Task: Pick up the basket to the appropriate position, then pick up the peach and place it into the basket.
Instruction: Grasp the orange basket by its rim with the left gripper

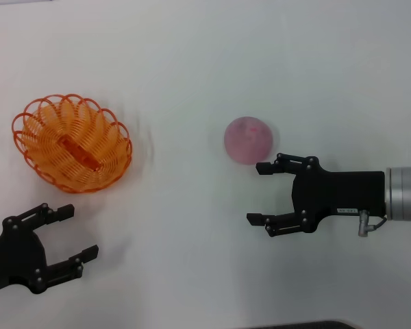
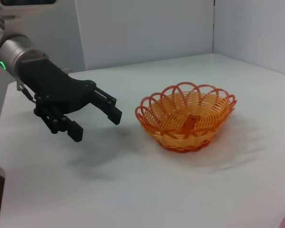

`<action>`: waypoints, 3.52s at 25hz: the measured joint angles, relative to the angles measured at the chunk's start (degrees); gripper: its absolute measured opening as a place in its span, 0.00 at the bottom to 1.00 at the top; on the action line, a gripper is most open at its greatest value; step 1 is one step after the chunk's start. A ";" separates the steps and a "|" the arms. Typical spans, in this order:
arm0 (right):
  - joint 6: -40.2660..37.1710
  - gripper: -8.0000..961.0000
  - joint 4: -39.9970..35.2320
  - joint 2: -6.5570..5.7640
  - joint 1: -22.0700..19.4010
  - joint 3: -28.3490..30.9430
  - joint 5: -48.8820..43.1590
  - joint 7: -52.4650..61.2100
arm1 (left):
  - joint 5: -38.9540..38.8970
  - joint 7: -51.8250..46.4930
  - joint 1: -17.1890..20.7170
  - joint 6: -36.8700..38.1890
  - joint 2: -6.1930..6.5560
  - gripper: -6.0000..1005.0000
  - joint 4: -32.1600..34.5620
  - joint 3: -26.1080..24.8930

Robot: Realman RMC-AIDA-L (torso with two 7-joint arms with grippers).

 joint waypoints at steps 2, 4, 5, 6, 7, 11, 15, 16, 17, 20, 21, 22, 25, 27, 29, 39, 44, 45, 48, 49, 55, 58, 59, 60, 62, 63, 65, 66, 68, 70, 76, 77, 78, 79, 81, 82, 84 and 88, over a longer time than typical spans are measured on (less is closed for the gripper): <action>0.03 0.98 0.01 0.00 0.02 0.06 0.00 0.00 | 0.01 0.00 -0.06 -0.15 0.00 0.79 -0.01 0.00; 0.23 0.98 0.04 0.00 0.00 0.30 0.01 0.00 | 0.04 0.00 -0.07 -0.42 0.00 0.79 -0.02 -0.03; 0.46 0.98 0.07 0.00 -0.04 0.46 0.05 0.00 | 0.04 0.00 -0.07 -0.57 0.00 0.79 -0.03 -0.11; 0.61 0.98 0.08 0.00 -0.10 0.54 0.10 -0.01 | 0.04 0.00 -0.07 -0.70 0.00 0.79 -0.02 -0.20; 0.75 0.98 0.08 0.00 -0.15 0.61 0.15 -0.01 | 0.05 0.00 -0.06 -0.81 0.00 0.79 -0.03 -0.34; 1.13 0.98 0.09 0.00 -0.14 0.68 0.18 0.05 | 0.05 -0.01 -0.04 -0.89 0.00 0.79 -0.03 -0.54; 1.28 0.98 0.09 0.00 -0.03 0.70 0.12 0.19 | 0.03 -0.05 0.00 -0.91 0.05 0.79 -0.01 -0.61; 1.29 0.98 0.09 0.00 -0.01 0.70 0.12 0.19 | -0.03 -0.05 0.02 -0.94 0.03 0.79 -0.01 -0.61; 1.29 0.98 0.09 0.00 0.02 0.67 0.12 0.19 | -0.13 -0.05 0.06 -0.95 0.01 0.79 0.00 -0.61; 1.31 0.98 0.09 0.00 0.06 0.58 0.15 0.24 | -0.32 -0.05 0.18 -0.97 -0.03 0.79 0.10 -0.62; 1.31 0.98 0.09 0.00 0.06 0.59 0.17 0.26 | -0.32 -0.05 0.21 -0.97 -0.03 0.79 0.13 -0.63; 1.31 0.98 0.09 0.00 0.06 0.62 0.18 0.26 | -0.35 -0.12 0.23 -0.97 -0.03 0.79 0.20 -0.74; 1.32 0.98 0.09 0.01 0.06 0.67 0.28 0.32 | -0.44 -0.74 0.34 -0.71 0.01 0.79 0.38 -2.31; 1.32 0.98 0.09 0.01 0.05 0.69 0.33 0.36 | -0.44 -1.72 0.35 -0.49 0.12 0.78 0.47 -3.76; 1.32 0.98 0.09 0.01 0.04 0.70 0.35 0.40 | -0.46 -4.17 0.27 -0.38 0.36 0.78 0.88 -5.27; 1.31 0.98 0.09 0.01 0.03 0.70 0.45 0.52 | -0.30 -27.22 -0.72 -1.59 1.22 0.78 6.01 -5.89; 1.31 0.98 -0.04 0.01 0.07 0.71 0.45 0.53 | -0.22 -39.95 -2.42 -2.76 2.34 0.78 7.16 -6.33; 1.31 0.98 -0.11 0.00 0.08 0.71 0.45 0.53 | -0.14 -41.20 -2.68 -2.91 2.46 0.78 7.18 -6.46; 1.31 0.98 -0.22 0.00 0.10 0.71 0.46 0.53 | -0.24 -45.16 -3.54 -3.42 2.76 0.78 7.19 -7.00; 1.31 0.98 -0.22 0.01 0.10 0.71 0.45 0.53 | -0.28 -46.11 -3.77 -3.75 2.85 0.78 7.20 -7.28; 1.31 0.98 -0.26 0.00 0.21 0.71 0.44 0.53 | -0.24 -50.55 -5.45 -5.15 3.62 0.78 7.67 -7.99; 1.31 0.98 -0.25 0.00 0.28 0.71 0.43 0.53 | 0.39 -53.69 -6.67 -5.80 4.02 0.78 8.61 -7.55; 1.31 0.98 -0.21 0.00 0.32 0.71 0.43 0.53 | 0.66 -55.11 -7.16 -5.96 4.10 0.78 9.25 -7.43; 1.31 0.98 -0.17 0.01 0.35 0.71 0.43 0.53 | 0.99 -56.73 -7.71 -6.05 4.12 0.78 10.25 -7.42; 1.31 0.98 -0.15 0.01 0.38 0.70 0.43 0.53 | 1.76 -59.15 -8.71 -6.09 4.13 0.78 12.34 -6.78; 1.31 0.98 -0.15 0.01 0.38 0.71 0.43 0.53 | 2.24 -60.01 -9.02 -6.29 4.13 0.78 13.05 -6.26; 1.31 0.98 -0.18 0.01 0.38 0.70 0.43 0.53 | 3.54 -62.56 -9.96 -7.38 4.13 0.78 14.96 -4.32; 1.31 0.98 -0.19 0.00 0.38 0.70 0.43 0.53 | 4.44 -64.29 -10.70 -8.40 4.13 0.78 16.16 -2.71; 1.30 0.98 -0.20 0.01 0.53 0.70 0.43 0.53 | 5.67 -66.52 -12.02 -9.74 4.13 0.78 17.48 -0.65; 1.31 0.98 -0.20 0.01 0.68 0.70 0.43 0.53 | 6.93 -68.38 -13.37 -10.72 4.12 0.78 18.69 0.91; 1.18 0.98 -0.44 0.01 0.80 0.70 0.44 0.60 | 13.22 -73.18 -18.02 -13.13 4.35 0.78 22.62 7.42; 1.18 0.98 -0.44 0.01 0.80 0.70 0.45 0.61 | 14.92 -73.56 -19.12 -13.49 4.46 0.78 22.93 8.68; 1.17 0.98 -0.44 0.00 0.83 0.70 0.48 0.61 | 15.94 -73.86 -19.79 -13.71 4.53 0.78 23.03 9.45; 1.16 0.98 -0.44 0.01 0.84 0.70 0.49 0.62 | 17.40 -74.41 -20.69 -14.01 4.64 0.78 23.06 10.51; 1.15 0.98 -0.44 0.01 0.90 0.70 0.51 0.66 | 19.98 -75.26 -22.41 -14.59 4.78 0.78 23.11 12.28; 1.14 0.98 -0.44 0.00 0.93 0.71 0.52 0.67 | 21.19 -75.49 -23.23 -14.86 4.80 0.78 23.12 12.97; 1.14 0.98 -0.44 0.01 0.99 0.76 0.53 0.71 | 23.26 -75.75 -24.69 -15.14 4.80 0.78 23.13 13.98; 1.21 0.98 -0.43 0.00 1.22 0.80 0.53 0.71 | 26.72 -76.48 -27.33 -15.26 4.77 0.78 22.58 16.29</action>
